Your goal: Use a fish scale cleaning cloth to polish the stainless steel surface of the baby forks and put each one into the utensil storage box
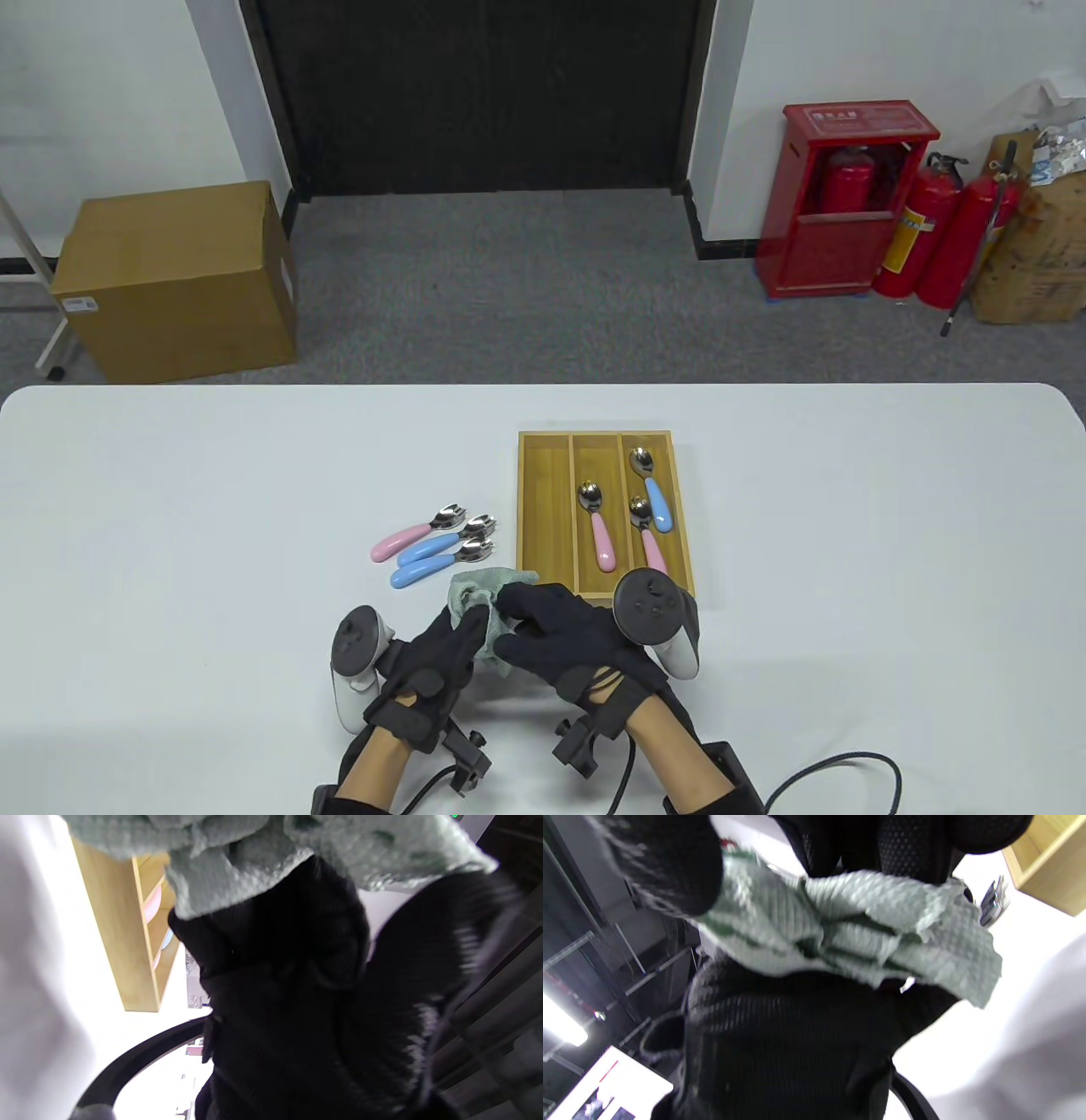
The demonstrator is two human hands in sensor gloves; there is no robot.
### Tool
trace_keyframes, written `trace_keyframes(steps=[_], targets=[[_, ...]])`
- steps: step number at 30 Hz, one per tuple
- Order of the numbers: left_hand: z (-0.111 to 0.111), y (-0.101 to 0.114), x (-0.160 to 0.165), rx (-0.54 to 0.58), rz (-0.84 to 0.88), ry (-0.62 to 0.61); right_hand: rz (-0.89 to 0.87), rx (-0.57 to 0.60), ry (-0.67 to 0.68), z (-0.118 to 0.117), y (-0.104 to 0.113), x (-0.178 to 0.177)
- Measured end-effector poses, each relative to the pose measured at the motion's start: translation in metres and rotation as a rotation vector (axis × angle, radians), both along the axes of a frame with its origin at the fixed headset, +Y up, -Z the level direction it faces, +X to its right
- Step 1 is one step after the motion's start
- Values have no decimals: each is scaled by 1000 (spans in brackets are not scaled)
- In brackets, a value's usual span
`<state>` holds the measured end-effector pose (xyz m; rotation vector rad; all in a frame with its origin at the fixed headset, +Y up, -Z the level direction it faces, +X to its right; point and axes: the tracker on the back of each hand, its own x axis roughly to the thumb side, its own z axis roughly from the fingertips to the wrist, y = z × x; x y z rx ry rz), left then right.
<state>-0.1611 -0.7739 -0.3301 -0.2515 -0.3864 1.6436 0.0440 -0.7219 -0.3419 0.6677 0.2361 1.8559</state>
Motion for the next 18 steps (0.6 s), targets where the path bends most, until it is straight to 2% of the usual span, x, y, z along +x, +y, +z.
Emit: trace_keyframes(steps=[4, 7, 9, 12, 15, 18], targets=[[3, 3, 3, 40, -131, -1, 35, 3, 33, 2, -5, -5], [5, 5, 6, 33, -139, -68, 26, 3, -7, 3, -9, -4], [7, 7, 10, 7, -111, -117, 3, 5, -76, 3, -10, -2], [9, 13, 17, 30, -159, -161, -42, 20, -196, 2, -9, 5], [6, 23, 16, 84, -260, -158, -116, 5, -232, 0, -10, 13], [0, 32, 2, 128, -355, -80, -152, 7, -278, -2, -11, 21]])
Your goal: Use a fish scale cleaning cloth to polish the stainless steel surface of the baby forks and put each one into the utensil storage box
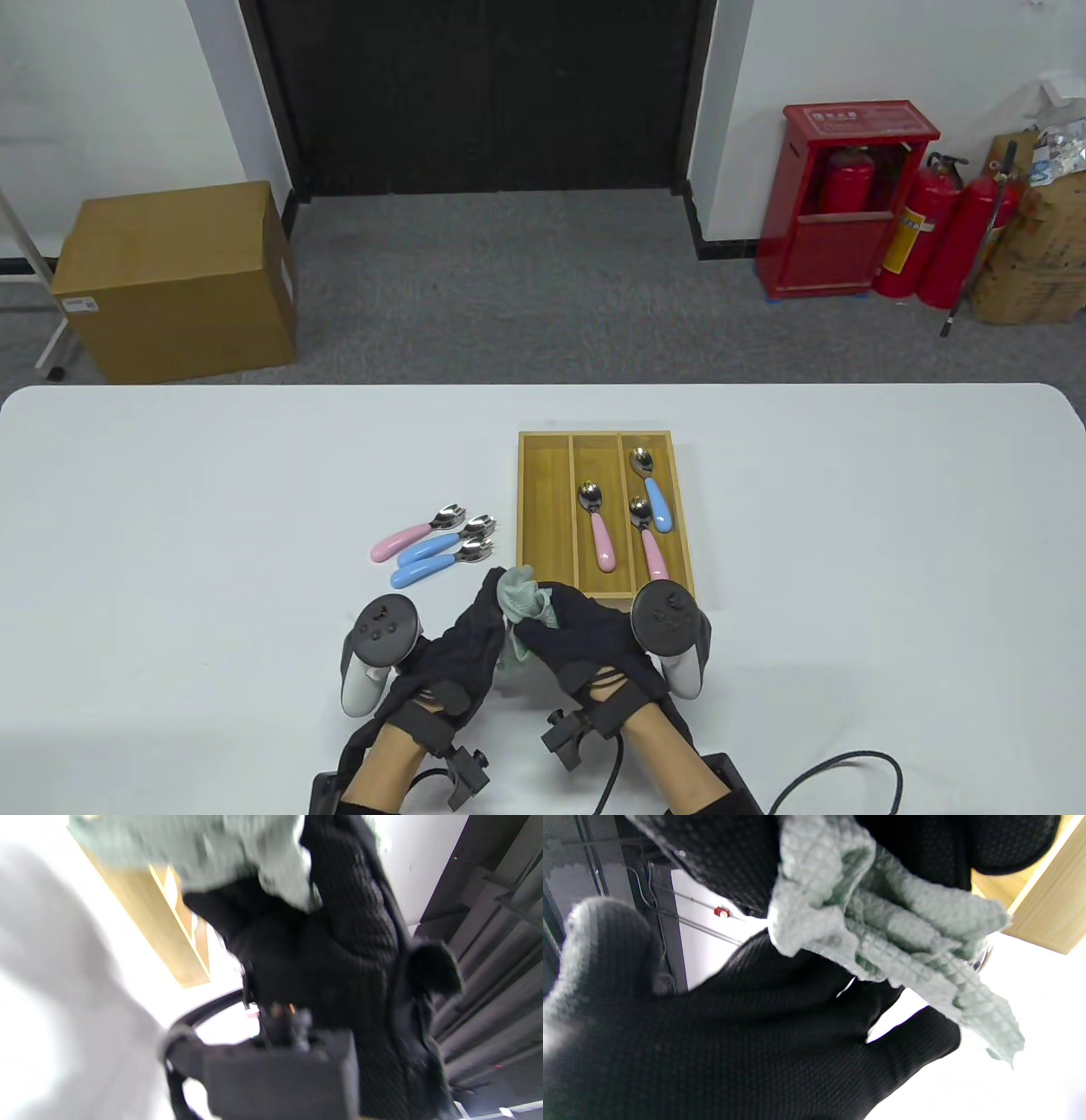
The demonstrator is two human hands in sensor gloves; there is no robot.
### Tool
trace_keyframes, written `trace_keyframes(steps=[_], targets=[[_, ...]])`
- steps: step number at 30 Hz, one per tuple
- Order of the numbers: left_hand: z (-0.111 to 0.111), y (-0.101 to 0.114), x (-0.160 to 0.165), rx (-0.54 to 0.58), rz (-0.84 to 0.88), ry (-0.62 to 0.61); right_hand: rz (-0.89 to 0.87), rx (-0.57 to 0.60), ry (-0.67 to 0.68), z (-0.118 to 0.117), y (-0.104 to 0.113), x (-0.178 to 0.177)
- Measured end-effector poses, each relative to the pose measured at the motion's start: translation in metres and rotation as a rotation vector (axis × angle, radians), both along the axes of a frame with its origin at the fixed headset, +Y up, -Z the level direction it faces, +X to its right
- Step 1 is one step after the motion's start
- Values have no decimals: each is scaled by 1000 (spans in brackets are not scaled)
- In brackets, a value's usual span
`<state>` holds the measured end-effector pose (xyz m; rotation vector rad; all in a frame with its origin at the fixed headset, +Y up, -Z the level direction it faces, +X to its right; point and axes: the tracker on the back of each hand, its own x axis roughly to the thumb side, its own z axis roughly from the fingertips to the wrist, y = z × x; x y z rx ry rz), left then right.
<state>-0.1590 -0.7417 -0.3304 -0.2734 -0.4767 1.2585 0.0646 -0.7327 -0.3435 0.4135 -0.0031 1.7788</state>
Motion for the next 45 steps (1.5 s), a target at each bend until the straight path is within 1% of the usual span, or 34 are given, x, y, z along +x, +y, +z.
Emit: trace_keyframes(steps=[3, 6, 9, 12, 15, 19, 22, 23, 29, 32, 35, 36, 40, 42, 43, 44, 45], targets=[[-9, 7, -23, 42, -68, 126, -18, -2, -37, -2, -1, 8], [-24, 14, -49, 62, -202, 280, -35, 7, -80, -5, -1, 15], [-40, 18, -63, 31, -341, 351, -43, 15, -121, -7, -2, 18], [-63, 24, -75, 2, -539, 435, -50, 30, -160, -11, 0, 24], [-84, 24, -81, -8, -690, 480, -61, 41, -187, -13, 1, 28], [-116, 10, -85, -36, -920, 510, -98, 21, -191, -16, -1, 36], [-132, 0, -86, -50, -1066, 516, -110, 8, -192, -19, -3, 39], [-137, -4, -87, -72, -1114, 505, -115, -3, -186, -21, -5, 41], [-155, -20, -92, -199, -1125, 432, -187, -45, -162, -26, -9, 43], [-163, -26, -94, -276, -1094, 365, -247, -60, -130, -29, -9, 44], [-169, -28, -95, -241, -1060, 342, -279, -67, -134, -31, -9, 48], [-170, -28, -94, -236, -1077, 332, -288, -72, -139, -32, -10, 50], [-171, -34, -99, -245, -1089, 290, -325, -88, -157, -35, -14, 60], [-169, -34, -106, -206, -1046, 320, -338, -97, -169, -36, -16, 65], [-166, -32, -113, -180, -1004, 360, -346, -102, -177, -37, -17, 68], [-163, -30, -117, -151, -953, 387, -355, -105, -183, -38, -18, 70], [-157, -25, -124, -107, -866, 425, -364, -109, -187, -38, -18, 72]])
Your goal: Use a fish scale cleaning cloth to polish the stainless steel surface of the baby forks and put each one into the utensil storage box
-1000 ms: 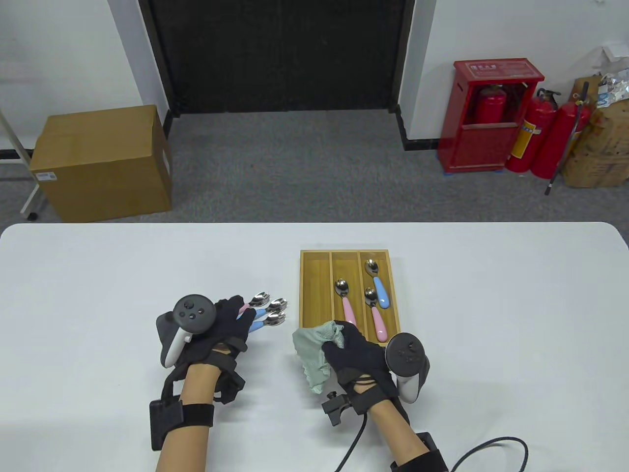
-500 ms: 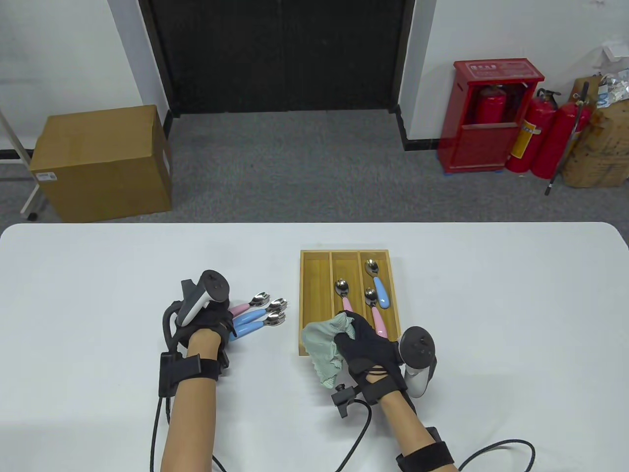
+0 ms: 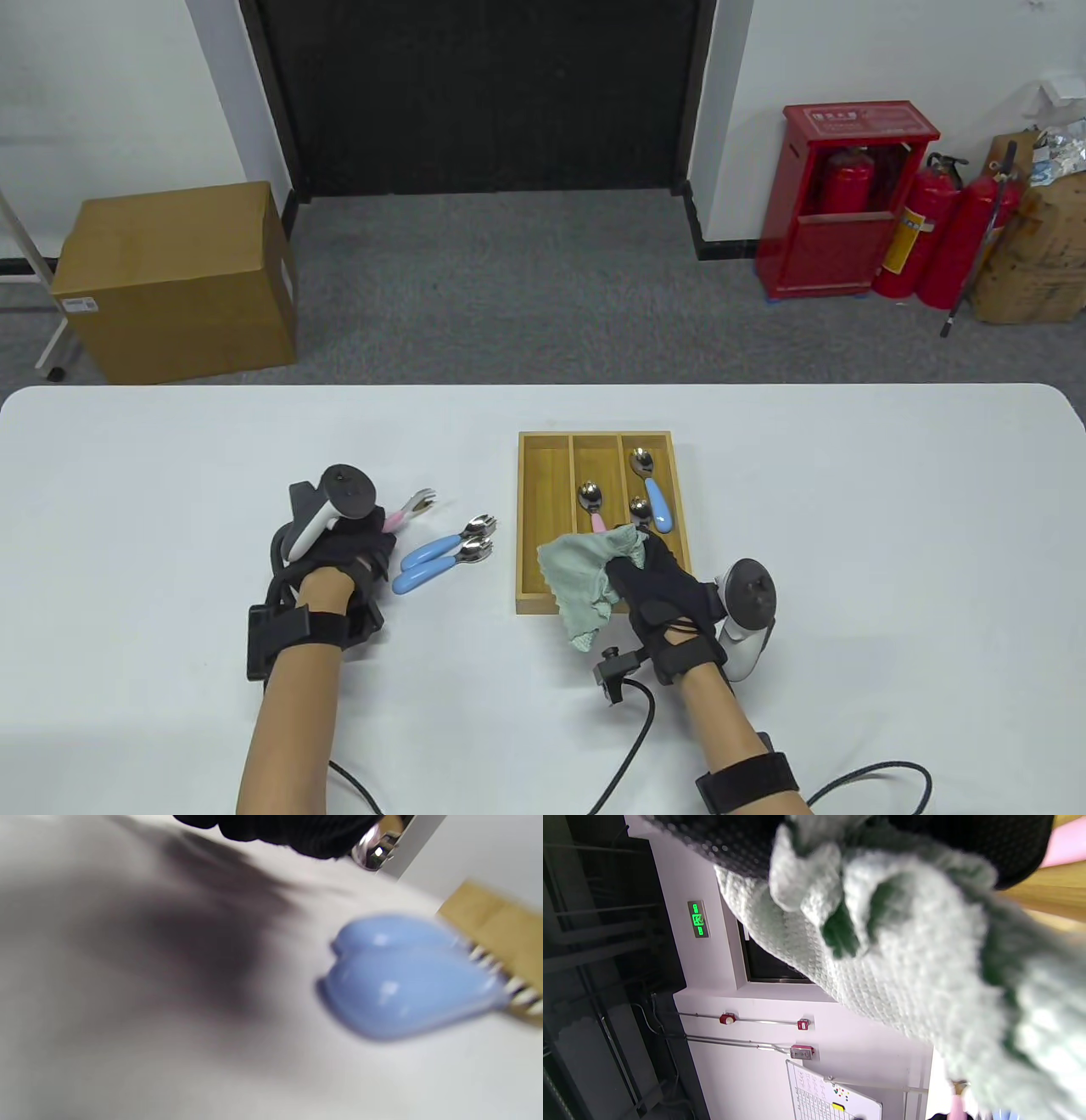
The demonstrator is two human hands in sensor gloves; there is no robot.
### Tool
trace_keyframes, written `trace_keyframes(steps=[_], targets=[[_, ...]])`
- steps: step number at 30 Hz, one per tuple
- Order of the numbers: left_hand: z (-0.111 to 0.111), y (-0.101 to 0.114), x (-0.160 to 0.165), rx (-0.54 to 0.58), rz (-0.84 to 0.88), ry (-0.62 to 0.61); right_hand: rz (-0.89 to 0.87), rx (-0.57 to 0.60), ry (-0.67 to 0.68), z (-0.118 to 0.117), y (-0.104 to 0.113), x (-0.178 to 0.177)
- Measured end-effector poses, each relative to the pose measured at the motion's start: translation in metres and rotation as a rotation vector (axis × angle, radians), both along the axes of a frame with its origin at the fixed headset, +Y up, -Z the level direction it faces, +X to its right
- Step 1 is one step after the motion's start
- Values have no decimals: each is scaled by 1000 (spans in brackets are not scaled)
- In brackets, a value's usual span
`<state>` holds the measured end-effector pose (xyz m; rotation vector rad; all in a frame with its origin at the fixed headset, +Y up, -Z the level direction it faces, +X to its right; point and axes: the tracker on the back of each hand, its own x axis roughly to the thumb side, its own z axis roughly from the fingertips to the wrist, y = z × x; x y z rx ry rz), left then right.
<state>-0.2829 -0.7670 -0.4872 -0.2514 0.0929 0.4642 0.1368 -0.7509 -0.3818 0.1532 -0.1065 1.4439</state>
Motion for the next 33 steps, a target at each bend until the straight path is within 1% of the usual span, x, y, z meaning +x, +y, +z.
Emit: trace_keyframes(steps=[1, 2, 3, 4, 5, 6, 7, 8, 9, 10, 11, 12, 13, 14, 15, 17, 18, 19, 21, 23, 25, 28, 30, 33], targets=[[5, 4, -3, 55, 53, 19, -8, -4, -2, 0, 0, 1], [14, 11, -9, 147, 134, 37, -21, -9, -3, -1, -2, 4], [19, 15, -10, 183, 186, 37, -25, -13, -3, -1, -2, 5], [26, 22, -9, 203, 283, 8, -31, -18, 0, -2, -3, 5], [36, 29, -2, 190, 381, -36, -39, -22, 3, -2, -4, 7], [42, 33, 3, 163, 427, -68, -41, -22, 4, -2, -4, 7], [54, 42, 17, 113, 488, -137, -43, -22, 4, -3, -5, 8], [68, 51, 33, 111, 514, -205, -44, -20, -5, -3, -5, 9], [74, 56, 43, 126, 508, -242, -45, -20, -8, -3, -5, 9], [86, 65, 60, 135, 492, -302, -44, -20, -13, -2, -5, 10], [94, 69, 72, 150, 484, -329, -46, -20, -15, -2, -5, 9], [104, 73, 91, 178, 491, -371, -50, -18, -18, -2, -5, 8], [110, 74, 103, 193, 499, -395, -52, -13, -20, -1, -6, 7], [116, 73, 120, 189, 525, -434, -65, -5, -5, -1, -6, 4], [120, 71, 129, 187, 542, -453, -70, -8, 8, 0, -6, 2], [122, 60, 147, 190, 587, -445, -114, 4, 39, 1, -6, -3], [122, 52, 153, 147, 578, -470, -149, 4, 50, 1, -6, -6], [122, 46, 155, 145, 567, -470, -186, 8, 65, 2, -6, -9], [121, 36, 155, 184, 603, -410, -229, 4, 85, 2, -6, -12], [121, 26, 154, 133, 696, -402, -241, 12, 109, 1, -9, -11], [119, 20, 152, 77, 752, -400, -270, 37, 153, 0, -12, -10], [116, 11, 152, 39, 788, -392, -354, 41, 195, -1, -14, -8], [115, 7, 153, 5, 823, -399, -348, 45, 213, -2, -13, -7], [114, 3, 154, -37, 881, -407, -255, 58, 229, -4, -8, -4]])
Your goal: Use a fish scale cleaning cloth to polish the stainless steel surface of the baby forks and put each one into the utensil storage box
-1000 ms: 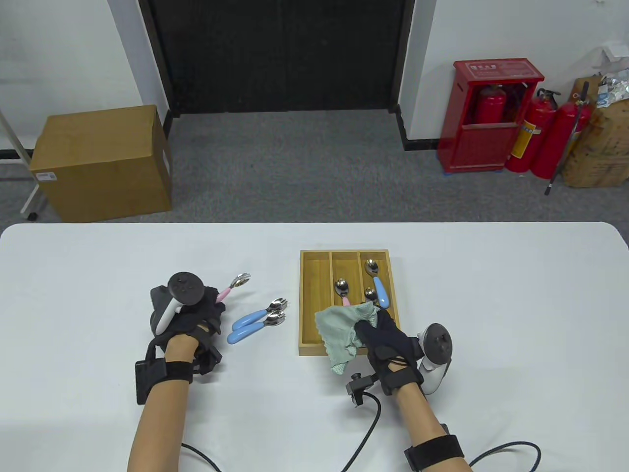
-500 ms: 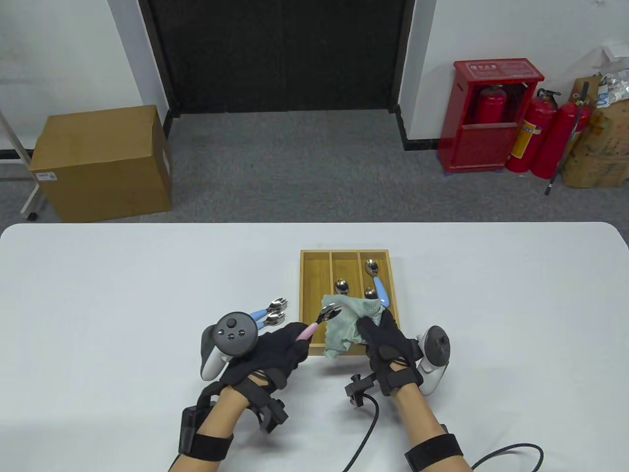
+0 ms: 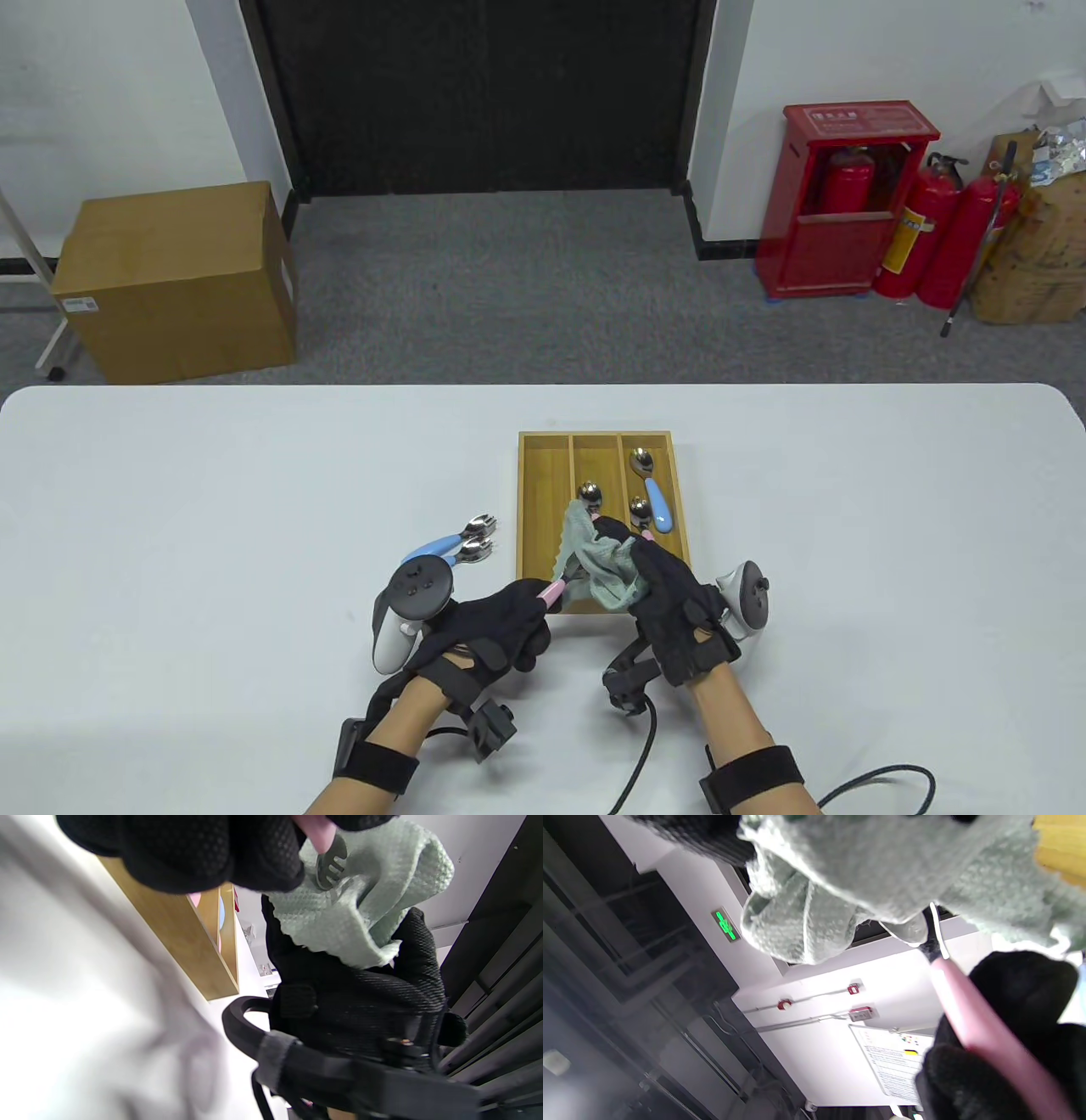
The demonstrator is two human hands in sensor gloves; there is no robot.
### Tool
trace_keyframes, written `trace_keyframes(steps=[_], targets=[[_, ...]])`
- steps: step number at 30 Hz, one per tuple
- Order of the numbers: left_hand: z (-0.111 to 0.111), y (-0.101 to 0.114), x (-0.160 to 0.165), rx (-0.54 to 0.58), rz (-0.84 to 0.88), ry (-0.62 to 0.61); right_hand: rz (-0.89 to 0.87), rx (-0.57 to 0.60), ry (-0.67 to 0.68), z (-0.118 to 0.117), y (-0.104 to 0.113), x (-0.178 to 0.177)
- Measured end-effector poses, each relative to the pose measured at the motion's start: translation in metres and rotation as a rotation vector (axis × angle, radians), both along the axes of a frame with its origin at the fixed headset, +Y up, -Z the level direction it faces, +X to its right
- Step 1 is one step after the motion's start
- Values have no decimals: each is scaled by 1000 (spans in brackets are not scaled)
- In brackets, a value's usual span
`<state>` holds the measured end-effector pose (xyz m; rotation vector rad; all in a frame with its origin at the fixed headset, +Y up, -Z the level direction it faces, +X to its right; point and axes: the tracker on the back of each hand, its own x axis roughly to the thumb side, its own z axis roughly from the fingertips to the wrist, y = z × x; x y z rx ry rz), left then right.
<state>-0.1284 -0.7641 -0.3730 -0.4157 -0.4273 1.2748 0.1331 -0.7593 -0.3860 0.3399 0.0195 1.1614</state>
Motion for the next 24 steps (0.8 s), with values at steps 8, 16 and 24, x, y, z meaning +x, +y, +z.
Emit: trace_keyframes(steps=[8, 16, 24], targets=[[0, 13, 7, 48, -10, -136, 270, 63, 177, -1, 14, -3], [3, 22, 9, 129, -117, -159, 482, 114, 160, 0, 25, -10], [3, 28, 5, 211, -205, -96, 697, 196, -93, 5, 29, -11]])
